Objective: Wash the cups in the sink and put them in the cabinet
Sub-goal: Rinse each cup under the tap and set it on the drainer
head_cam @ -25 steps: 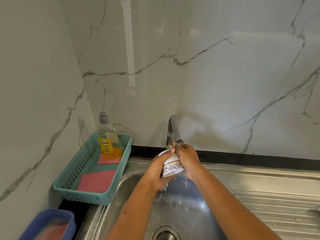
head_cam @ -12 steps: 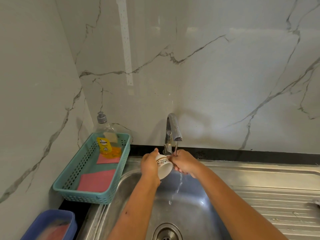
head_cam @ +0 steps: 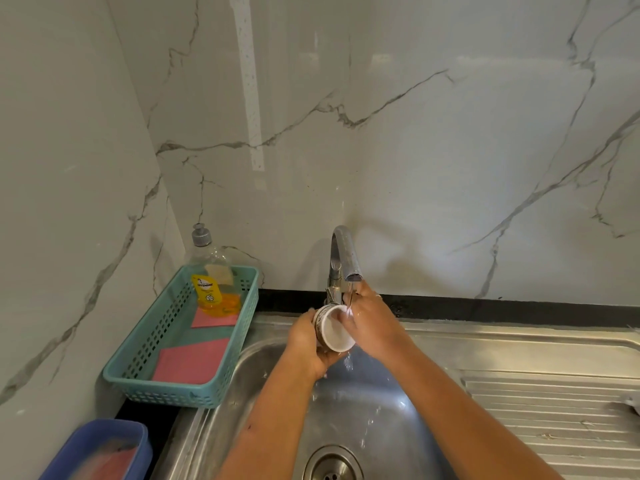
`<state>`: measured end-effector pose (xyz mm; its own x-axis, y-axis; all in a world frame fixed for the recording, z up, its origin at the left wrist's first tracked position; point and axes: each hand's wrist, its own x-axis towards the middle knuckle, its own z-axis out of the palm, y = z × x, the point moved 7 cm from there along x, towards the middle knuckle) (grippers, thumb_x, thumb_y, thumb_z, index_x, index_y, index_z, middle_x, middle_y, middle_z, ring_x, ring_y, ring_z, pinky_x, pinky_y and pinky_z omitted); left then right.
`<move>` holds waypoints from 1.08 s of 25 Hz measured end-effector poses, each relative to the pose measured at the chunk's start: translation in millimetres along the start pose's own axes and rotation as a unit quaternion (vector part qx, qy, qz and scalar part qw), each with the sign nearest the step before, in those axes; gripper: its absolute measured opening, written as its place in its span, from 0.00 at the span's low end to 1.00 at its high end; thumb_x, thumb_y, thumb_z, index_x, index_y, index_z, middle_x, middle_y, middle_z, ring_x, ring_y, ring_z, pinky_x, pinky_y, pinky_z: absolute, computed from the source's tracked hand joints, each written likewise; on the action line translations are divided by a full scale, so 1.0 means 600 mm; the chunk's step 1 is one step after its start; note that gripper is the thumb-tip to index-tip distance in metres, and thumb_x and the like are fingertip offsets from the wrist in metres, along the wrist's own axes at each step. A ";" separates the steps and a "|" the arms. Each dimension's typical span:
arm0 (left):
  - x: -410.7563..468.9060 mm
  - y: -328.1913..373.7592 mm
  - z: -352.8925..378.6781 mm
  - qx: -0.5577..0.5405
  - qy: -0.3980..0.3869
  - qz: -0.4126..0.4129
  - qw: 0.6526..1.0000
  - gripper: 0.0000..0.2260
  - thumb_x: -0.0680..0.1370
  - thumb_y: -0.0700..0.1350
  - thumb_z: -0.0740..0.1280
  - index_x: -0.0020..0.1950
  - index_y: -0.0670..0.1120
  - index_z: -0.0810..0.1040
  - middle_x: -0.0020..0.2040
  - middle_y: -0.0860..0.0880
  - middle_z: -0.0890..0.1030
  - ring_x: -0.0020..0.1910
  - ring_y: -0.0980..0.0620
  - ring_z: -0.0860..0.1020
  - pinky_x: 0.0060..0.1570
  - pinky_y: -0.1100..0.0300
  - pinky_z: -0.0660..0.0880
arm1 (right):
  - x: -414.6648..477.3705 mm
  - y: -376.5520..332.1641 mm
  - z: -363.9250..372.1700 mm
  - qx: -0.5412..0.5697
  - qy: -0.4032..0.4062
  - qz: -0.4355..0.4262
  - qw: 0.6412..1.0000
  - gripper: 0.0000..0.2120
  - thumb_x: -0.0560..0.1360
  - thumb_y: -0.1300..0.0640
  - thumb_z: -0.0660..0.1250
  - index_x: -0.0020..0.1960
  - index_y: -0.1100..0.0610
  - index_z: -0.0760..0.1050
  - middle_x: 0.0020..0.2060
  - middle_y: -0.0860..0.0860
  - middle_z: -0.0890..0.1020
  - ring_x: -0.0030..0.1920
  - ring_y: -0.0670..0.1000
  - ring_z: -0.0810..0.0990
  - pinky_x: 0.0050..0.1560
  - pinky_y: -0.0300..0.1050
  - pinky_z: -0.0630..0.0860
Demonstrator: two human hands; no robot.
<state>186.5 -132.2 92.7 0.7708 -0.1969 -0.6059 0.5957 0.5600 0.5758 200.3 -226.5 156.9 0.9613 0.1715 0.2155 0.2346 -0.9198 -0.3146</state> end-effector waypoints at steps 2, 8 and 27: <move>0.004 0.004 0.013 0.059 -0.028 0.052 0.997 0.15 0.80 0.55 0.61 0.60 0.46 0.74 0.55 0.39 0.79 0.52 0.41 0.79 0.43 0.49 0.80 | 0.000 0.017 -0.007 -0.086 -0.005 0.084 0.993 0.16 0.79 0.49 0.59 0.58 0.61 0.75 0.57 0.53 0.74 0.56 0.53 0.74 0.48 0.46 0.75; -0.023 0.040 0.027 0.245 0.003 0.251 0.936 0.20 0.76 0.29 0.57 0.58 0.52 0.74 0.59 0.44 0.75 0.51 0.48 0.76 0.34 0.60 0.80 | -0.017 0.048 0.058 0.248 -0.121 0.352 0.894 0.09 0.73 0.57 0.64 0.50 0.60 0.74 0.41 0.54 0.78 0.40 0.54 0.76 0.37 0.44 0.73; -0.026 0.077 0.023 0.648 0.018 0.207 0.732 0.15 0.76 0.39 0.63 0.62 0.49 0.75 0.54 0.46 0.80 0.48 0.47 0.80 0.46 0.52 0.81 | 0.004 0.003 0.049 -0.049 -0.136 0.082 0.986 0.16 0.74 0.60 0.68 0.61 0.61 0.73 0.53 0.60 0.80 0.49 0.57 0.82 0.50 0.48 0.79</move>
<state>205.2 -114.3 136.3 0.9534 -0.1913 -0.2335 0.0451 -0.6744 0.7369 207.4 -217.3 129.4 0.9914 0.0940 -0.0914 0.0706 -0.9702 -0.2316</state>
